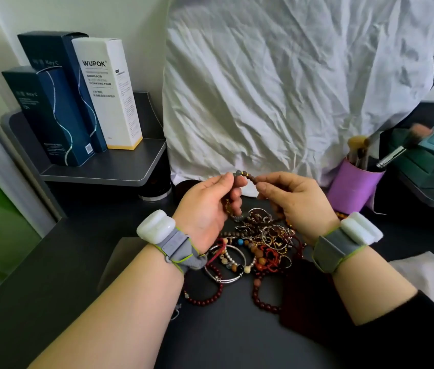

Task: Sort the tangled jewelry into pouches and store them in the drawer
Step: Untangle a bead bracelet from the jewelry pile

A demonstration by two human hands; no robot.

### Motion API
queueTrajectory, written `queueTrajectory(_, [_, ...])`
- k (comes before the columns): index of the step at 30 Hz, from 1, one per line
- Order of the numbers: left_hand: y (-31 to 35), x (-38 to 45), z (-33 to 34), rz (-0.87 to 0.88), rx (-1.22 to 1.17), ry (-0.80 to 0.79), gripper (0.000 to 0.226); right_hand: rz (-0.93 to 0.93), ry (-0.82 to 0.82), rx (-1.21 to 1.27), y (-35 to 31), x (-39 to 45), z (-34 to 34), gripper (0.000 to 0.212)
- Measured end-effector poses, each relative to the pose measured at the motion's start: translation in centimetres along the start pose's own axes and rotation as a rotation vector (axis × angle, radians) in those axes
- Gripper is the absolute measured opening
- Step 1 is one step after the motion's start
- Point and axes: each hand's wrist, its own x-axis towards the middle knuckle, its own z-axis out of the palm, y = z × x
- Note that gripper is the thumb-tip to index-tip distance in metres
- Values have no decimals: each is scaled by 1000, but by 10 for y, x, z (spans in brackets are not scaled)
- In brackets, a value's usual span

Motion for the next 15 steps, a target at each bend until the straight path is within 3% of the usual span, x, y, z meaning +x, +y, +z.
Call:
queueTrajectory(8, [-10, 19, -1, -19, -373, 27, 25, 60, -7, -53, 23, -5, 1, 10])
queueTrajectory(15, [-15, 28, -11, 14, -517, 34, 25, 69, -57, -140, 29, -6, 1, 14])
